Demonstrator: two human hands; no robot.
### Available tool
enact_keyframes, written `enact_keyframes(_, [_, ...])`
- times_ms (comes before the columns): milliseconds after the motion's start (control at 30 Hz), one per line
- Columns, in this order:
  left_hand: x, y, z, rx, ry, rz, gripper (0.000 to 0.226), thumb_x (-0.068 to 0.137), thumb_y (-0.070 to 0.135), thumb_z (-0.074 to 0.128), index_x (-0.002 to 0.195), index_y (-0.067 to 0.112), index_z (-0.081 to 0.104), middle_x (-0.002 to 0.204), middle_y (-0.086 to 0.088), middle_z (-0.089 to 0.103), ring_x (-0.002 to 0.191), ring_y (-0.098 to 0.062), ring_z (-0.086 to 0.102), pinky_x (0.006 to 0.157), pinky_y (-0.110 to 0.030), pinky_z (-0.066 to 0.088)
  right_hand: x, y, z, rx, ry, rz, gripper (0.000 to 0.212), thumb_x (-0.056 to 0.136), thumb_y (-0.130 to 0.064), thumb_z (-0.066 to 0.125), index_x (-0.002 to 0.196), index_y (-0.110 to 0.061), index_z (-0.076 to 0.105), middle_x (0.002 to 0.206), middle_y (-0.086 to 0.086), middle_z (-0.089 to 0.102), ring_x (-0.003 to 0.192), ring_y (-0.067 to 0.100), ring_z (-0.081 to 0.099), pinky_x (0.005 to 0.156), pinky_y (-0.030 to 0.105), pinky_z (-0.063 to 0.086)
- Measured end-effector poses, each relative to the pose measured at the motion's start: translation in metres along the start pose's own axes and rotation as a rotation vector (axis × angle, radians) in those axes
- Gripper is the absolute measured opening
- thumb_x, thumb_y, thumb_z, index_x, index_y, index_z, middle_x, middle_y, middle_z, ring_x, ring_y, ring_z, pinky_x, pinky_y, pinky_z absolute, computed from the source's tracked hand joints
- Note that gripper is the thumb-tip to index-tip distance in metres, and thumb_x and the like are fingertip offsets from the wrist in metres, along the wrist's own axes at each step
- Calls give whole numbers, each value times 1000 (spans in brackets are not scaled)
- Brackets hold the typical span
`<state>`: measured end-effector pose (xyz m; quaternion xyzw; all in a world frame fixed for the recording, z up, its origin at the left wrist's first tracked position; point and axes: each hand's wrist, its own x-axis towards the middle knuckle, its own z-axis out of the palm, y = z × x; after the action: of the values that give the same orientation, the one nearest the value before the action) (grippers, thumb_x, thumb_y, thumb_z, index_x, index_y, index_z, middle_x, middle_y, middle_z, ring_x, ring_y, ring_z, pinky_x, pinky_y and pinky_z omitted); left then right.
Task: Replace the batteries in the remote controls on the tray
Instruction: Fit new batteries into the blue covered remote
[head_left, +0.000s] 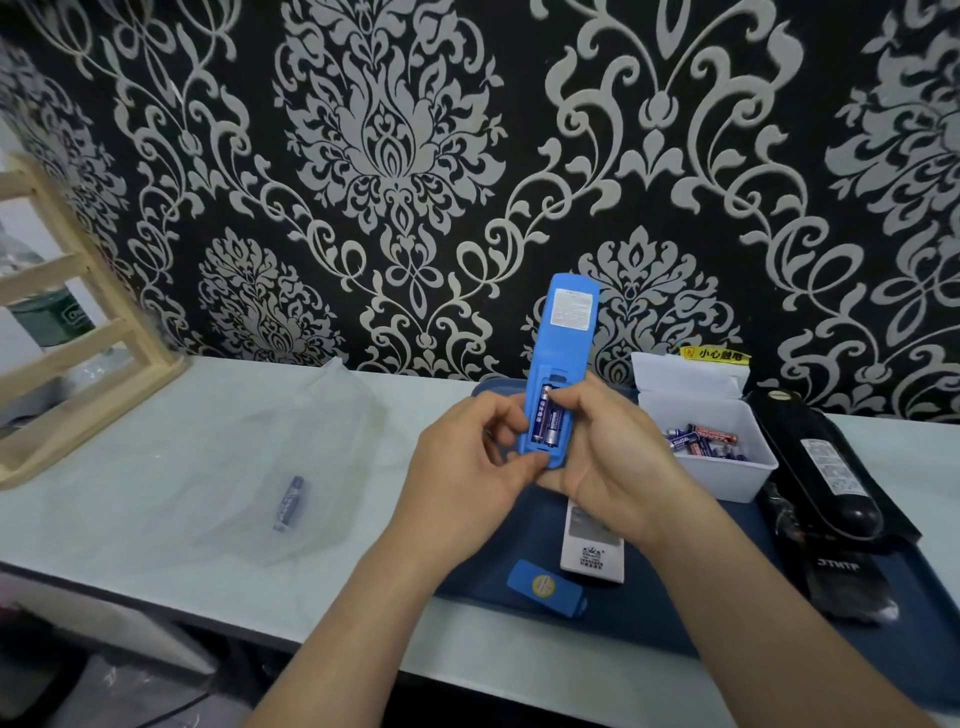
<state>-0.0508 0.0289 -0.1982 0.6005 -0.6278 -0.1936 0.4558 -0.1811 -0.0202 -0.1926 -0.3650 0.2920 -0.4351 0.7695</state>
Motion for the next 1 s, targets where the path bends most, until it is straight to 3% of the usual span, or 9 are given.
enact_keyframes(200, [1, 5, 0, -53, 53, 23, 23, 79, 14, 76, 75, 31, 61, 68, 10, 58, 65, -12, 52, 61, -16, 45, -3, -3, 2, -7, -13, -38, 29, 101, -8, 35, 115, -15, 60, 96, 21, 69, 85, 33, 69, 80, 50, 58])
enact_keyframes(333, [2, 7, 0, -97, 79, -4, 21, 78, 11, 76, 75, 29, 65, 65, 10, 58, 59, -2, 47, 59, -13, 44, -3, -2, 3, -91, 13, -75, 30, 101, -9, 34, 116, -15, 59, 96, 20, 70, 95, 40, 68, 85, 54, 57])
enact_keyframes(467, [5, 8, -3, -232, 89, -59, 25, 79, 5, 74, 75, 29, 68, 63, 14, 58, 58, 2, 47, 61, -12, 44, -6, -7, 3, -179, -29, -74, 35, 97, -1, 34, 119, -12, 59, 105, 20, 69, 91, 33, 68, 66, 39, 57])
enact_keyframes(567, [4, 9, -4, -228, 109, -54, 29, 78, 10, 76, 92, 32, 67, 78, 13, 59, 69, 1, 51, 67, -12, 45, -8, -11, 1, -289, -60, -71, 41, 94, 3, 36, 120, -15, 62, 99, 13, 69, 79, 21, 67, 60, 33, 54])
enact_keyframes(633, [5, 9, -5, -268, 119, -93, 47, 76, 15, 78, 114, 34, 58, 97, 11, 61, 85, -4, 57, 75, -17, 49, -10, -15, 1, -363, -107, -59, 42, 93, 4, 39, 119, -16, 64, 96, 10, 69, 73, 16, 66, 58, 32, 54])
enact_keyframes(733, [7, 14, -6, -604, 71, -236, 68, 79, 5, 74, 134, 27, 41, 109, -2, 68, 98, -19, 67, 73, -29, 56, -14, -17, 2, -509, -177, -70, 41, 93, 6, 45, 119, -18, 65, 102, 9, 74, 82, 19, 72, 58, 27, 55])
enact_keyframes(800, [7, 15, -6, -711, 91, -268, 61, 83, -1, 69, 133, 23, 42, 104, -7, 72, 93, -24, 70, 78, -35, 56, -15, -18, 2, -599, -128, -114, 37, 94, 4, 51, 112, -23, 67, 98, 4, 77, 84, 17, 74, 57, 21, 51])
enact_keyframes(867, [9, 15, -10, -791, 159, -300, 53, 85, -1, 65, 129, 20, 46, 99, -6, 72, 87, -19, 70, 77, -34, 53, -13, -21, 0, -615, -41, -169, 32, 93, 2, 54, 105, -23, 69, 95, 3, 77, 79, 17, 74, 56, 18, 47])
enact_keyframes(1000, [14, 11, -24, -964, 242, -419, 24, 85, 13, 67, 106, 22, 60, 79, 2, 66, 67, -13, 59, 64, -26, 49, -12, -27, -5, -427, 108, -219, 22, 94, 0, 55, 106, -13, 68, 96, 7, 77, 71, 17, 69, 54, 17, 45])
